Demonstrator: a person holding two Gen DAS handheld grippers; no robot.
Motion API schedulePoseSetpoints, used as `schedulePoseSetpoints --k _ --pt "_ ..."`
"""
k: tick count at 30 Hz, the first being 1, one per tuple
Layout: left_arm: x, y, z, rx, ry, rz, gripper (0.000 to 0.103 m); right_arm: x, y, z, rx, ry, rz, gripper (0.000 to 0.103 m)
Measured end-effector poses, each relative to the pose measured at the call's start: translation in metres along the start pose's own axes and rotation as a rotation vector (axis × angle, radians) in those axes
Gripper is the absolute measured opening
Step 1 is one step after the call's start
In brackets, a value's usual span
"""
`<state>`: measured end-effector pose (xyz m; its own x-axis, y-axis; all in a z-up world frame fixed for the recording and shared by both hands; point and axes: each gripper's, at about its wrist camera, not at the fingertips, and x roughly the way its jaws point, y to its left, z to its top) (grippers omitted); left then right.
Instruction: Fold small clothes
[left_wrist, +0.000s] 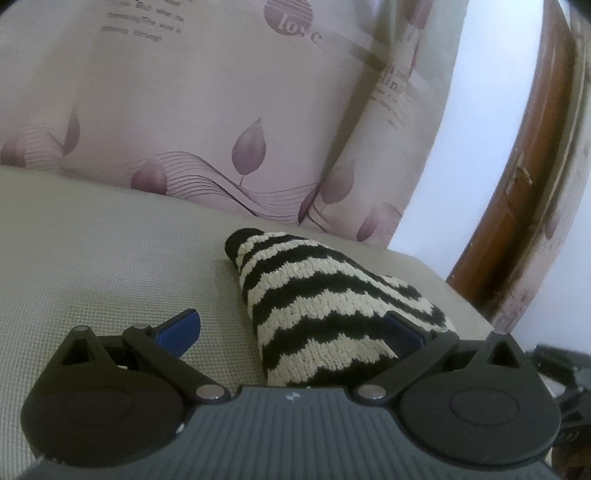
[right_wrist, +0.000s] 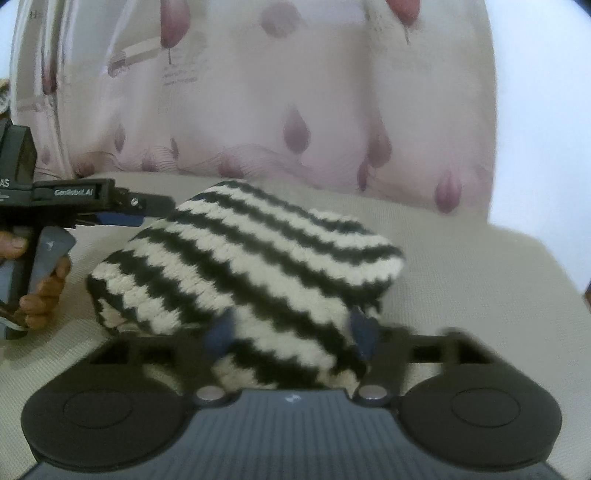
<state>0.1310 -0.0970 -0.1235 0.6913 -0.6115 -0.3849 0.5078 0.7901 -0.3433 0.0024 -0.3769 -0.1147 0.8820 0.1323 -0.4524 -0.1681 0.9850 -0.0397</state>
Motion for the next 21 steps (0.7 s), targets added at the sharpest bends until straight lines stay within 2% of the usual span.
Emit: schedulePoseSetpoints --k 7,12,17,21 --pt "0.004 0.001 0.002 0.001 0.011 -0.005 0.103 -0.003 -0.009 0.011 0.011 0.011 -0.024 0.078" --pt "0.011 0.004 0.005 -0.004 0.042 -0.025 0.103 0.006 -0.024 0.012 0.081 0.038 0.003 0.078" --pt "0.022 0.011 0.009 -0.036 0.097 -0.074 0.103 0.019 -0.039 0.011 0.133 0.088 0.007 0.078" --pt "0.033 0.019 0.012 -0.096 0.148 -0.123 0.103 0.029 -0.057 0.006 0.238 0.122 0.056 0.078"
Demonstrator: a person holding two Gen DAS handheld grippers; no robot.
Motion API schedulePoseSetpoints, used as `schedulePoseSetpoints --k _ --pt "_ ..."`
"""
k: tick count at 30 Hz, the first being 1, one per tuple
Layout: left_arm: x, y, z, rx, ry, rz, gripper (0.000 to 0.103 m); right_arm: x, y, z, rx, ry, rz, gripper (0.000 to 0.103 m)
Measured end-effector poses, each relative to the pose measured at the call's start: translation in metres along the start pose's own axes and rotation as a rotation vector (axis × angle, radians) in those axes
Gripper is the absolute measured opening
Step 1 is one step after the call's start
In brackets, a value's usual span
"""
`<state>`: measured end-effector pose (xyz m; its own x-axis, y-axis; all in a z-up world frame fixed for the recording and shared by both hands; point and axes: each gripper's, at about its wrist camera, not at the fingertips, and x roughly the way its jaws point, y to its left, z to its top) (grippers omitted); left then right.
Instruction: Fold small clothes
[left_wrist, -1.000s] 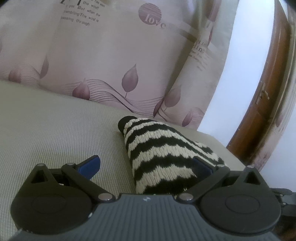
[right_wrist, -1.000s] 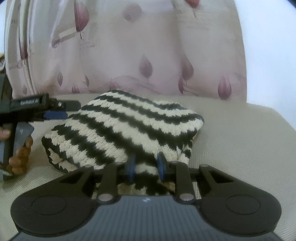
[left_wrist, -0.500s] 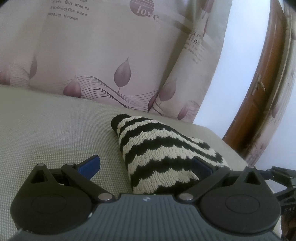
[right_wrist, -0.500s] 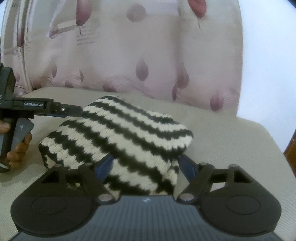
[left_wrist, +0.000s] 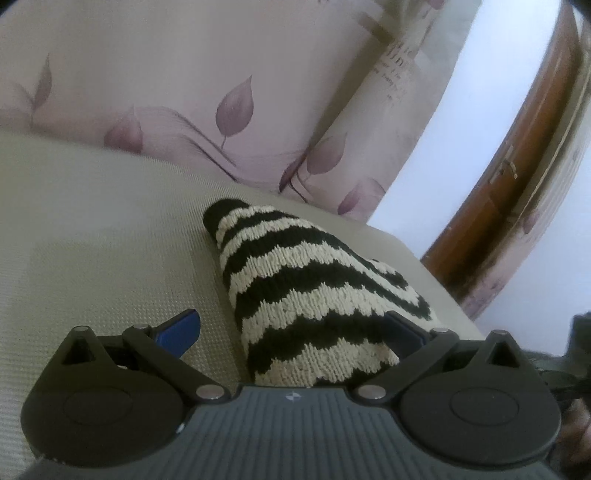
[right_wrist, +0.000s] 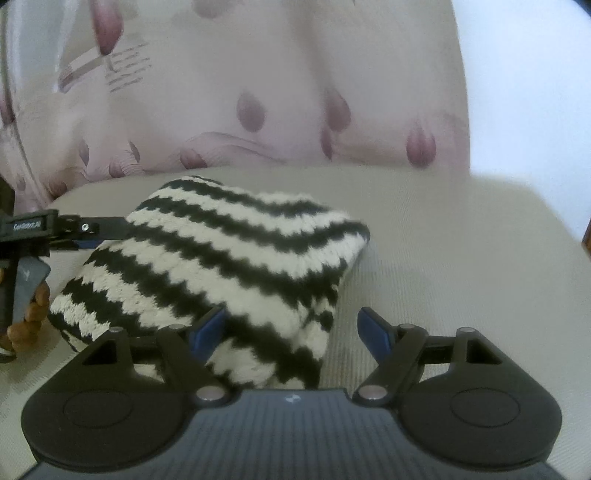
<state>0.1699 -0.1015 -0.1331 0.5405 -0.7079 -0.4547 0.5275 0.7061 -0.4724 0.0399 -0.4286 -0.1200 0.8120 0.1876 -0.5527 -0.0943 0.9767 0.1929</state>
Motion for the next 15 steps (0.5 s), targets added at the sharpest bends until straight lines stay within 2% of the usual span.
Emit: schedulePoseSetpoints --k 5,10,15 --pt "0.015 0.011 0.005 -0.067 0.072 -0.092 0.103 0.010 -0.026 -0.003 0.152 0.029 0.095 0.078" --pt "0.032 0.021 0.007 -0.121 0.141 -0.212 0.103 0.025 -0.042 -0.001 0.224 0.067 0.183 0.078" --pt "0.044 0.027 0.005 -0.131 0.174 -0.263 0.102 0.043 -0.053 0.007 0.281 0.087 0.282 0.078"
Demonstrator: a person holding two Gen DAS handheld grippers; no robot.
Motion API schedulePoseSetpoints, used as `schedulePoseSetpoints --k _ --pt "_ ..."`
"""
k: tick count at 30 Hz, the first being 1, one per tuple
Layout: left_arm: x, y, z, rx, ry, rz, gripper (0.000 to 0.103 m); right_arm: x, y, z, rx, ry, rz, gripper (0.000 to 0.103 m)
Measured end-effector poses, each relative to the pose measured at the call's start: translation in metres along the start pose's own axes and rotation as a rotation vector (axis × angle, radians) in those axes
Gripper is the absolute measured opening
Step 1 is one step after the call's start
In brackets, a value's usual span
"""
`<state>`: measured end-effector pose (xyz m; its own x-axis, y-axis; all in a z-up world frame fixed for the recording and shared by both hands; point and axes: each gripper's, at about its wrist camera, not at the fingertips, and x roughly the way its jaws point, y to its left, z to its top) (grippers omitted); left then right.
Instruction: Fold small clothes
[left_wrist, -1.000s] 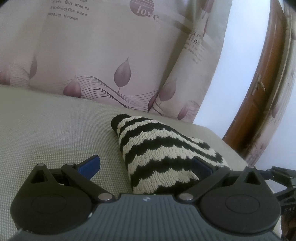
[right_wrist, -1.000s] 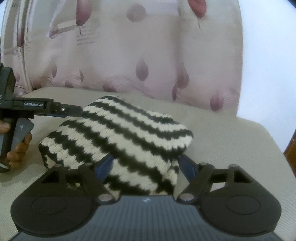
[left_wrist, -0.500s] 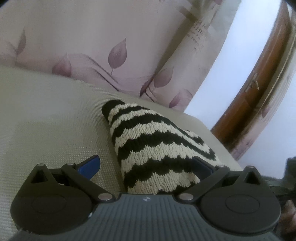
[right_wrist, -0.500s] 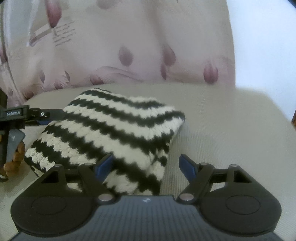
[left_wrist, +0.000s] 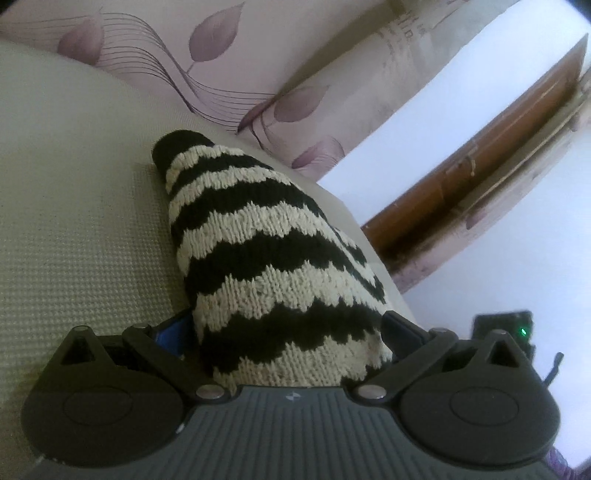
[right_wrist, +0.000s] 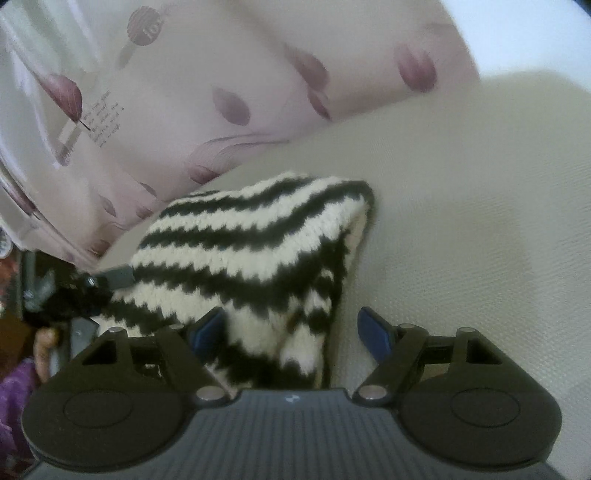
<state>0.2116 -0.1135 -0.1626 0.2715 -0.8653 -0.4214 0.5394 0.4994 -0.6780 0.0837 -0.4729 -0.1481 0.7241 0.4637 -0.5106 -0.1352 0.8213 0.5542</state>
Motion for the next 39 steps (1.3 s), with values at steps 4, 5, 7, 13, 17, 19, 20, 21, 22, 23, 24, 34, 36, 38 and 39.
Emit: schedulePoseSetpoints --k 4,5,7,13,17,19,20,21,22,23,24,34,36,38,39 --pt "0.004 0.002 0.002 0.016 0.022 -0.014 0.102 0.016 -0.005 0.009 0.021 0.015 0.079 0.080" --pt "0.006 0.001 0.003 0.018 0.029 -0.013 0.102 0.020 -0.005 0.010 0.026 0.013 0.092 0.080" --pt "0.010 0.000 0.004 0.026 0.033 -0.007 0.101 0.026 -0.006 0.013 0.028 0.012 0.134 0.079" --pt "0.009 -0.004 -0.005 0.051 -0.020 0.047 0.073 0.030 -0.011 0.005 0.033 -0.028 0.158 0.051" --pt "0.002 -0.019 -0.012 0.091 -0.061 0.107 0.065 0.023 0.002 0.000 0.034 -0.064 0.135 0.044" --pt "-0.004 -0.030 -0.015 0.118 -0.078 0.135 0.063 0.018 0.008 -0.001 0.033 -0.085 0.129 0.043" --pt "-0.007 -0.034 -0.016 0.125 -0.080 0.142 0.063 0.015 0.012 -0.002 0.035 -0.093 0.132 0.042" --pt "-0.011 -0.038 -0.018 0.136 -0.085 0.153 0.062 0.012 0.014 -0.003 0.036 -0.100 0.134 0.042" --pt "-0.016 -0.043 -0.019 0.146 -0.091 0.166 0.062 0.010 0.018 -0.005 0.040 -0.107 0.137 0.042" --pt "-0.021 -0.049 -0.021 0.158 -0.097 0.180 0.062 0.008 0.022 -0.007 0.042 -0.111 0.142 0.042" --pt "-0.027 -0.053 -0.022 0.166 -0.101 0.192 0.062 0.006 0.026 -0.009 0.041 -0.114 0.145 0.042" --pt "-0.099 -0.097 -0.041 0.229 -0.152 0.337 0.062 -0.012 0.086 -0.037 0.045 -0.131 0.215 0.042" --pt "-0.119 -0.100 -0.048 0.230 -0.153 0.359 0.062 -0.016 0.100 -0.044 0.033 -0.132 0.226 0.042" --pt "-0.133 -0.105 -0.054 0.233 -0.156 0.382 0.062 -0.018 0.112 -0.052 0.033 -0.126 0.240 0.042" --pt "-0.140 -0.107 -0.057 0.236 -0.157 0.391 0.062 -0.020 0.118 -0.056 0.030 -0.125 0.244 0.042"
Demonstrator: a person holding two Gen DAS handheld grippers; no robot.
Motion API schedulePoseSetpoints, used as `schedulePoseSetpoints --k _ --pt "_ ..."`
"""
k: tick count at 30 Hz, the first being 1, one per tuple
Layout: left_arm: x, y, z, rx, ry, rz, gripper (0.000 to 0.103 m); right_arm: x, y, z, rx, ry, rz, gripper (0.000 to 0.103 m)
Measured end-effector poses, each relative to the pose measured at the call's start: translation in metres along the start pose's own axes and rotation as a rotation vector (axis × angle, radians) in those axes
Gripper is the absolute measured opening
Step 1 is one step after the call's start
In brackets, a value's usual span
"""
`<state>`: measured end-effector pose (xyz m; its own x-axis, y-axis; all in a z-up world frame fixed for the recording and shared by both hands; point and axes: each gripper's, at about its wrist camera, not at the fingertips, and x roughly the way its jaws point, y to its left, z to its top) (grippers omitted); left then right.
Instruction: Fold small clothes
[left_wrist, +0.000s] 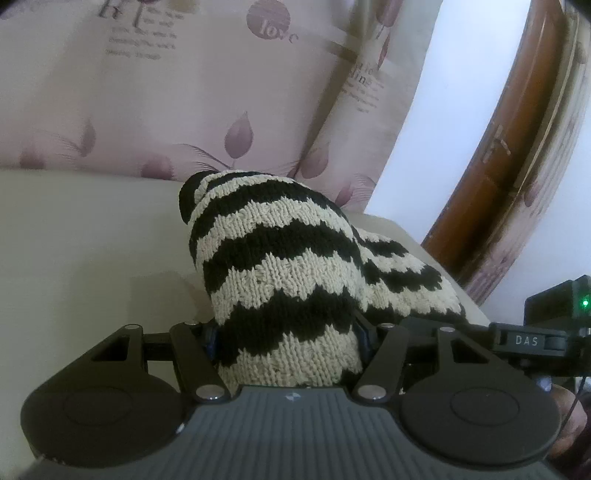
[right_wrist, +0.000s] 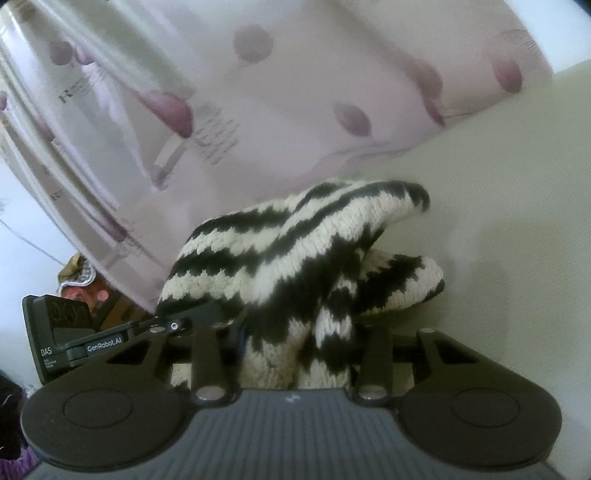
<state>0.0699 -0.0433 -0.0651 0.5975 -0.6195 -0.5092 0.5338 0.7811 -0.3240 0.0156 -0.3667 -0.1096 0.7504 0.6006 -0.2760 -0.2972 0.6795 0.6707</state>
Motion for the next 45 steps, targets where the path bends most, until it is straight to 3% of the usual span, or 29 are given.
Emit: schedulePoseSetpoints --k 15,28,33,37,39,45 --pt "-0.078 0.016 -0.037 -0.009 -0.004 0.072 0.062 -0.001 0.054 -0.052 -0.025 0.038 0.031 0.042" --pt "-0.081 0.041 -0.067 -0.035 0.041 0.098 0.064 0.014 0.053 -0.087 -0.003 0.083 0.006 0.042" --pt "-0.078 0.046 -0.075 -0.025 0.051 0.120 0.071 0.018 0.049 -0.096 -0.005 0.094 -0.010 0.042" --pt "-0.081 0.044 -0.083 -0.005 0.002 0.183 0.088 0.021 0.046 -0.102 -0.029 0.092 -0.040 0.044" --pt "-0.085 0.036 -0.087 0.050 -0.050 0.246 0.103 0.021 0.049 -0.107 -0.075 0.081 -0.078 0.052" --pt "-0.095 0.000 -0.099 0.228 -0.196 0.445 0.103 0.001 0.077 -0.125 -0.256 -0.053 -0.219 0.056"
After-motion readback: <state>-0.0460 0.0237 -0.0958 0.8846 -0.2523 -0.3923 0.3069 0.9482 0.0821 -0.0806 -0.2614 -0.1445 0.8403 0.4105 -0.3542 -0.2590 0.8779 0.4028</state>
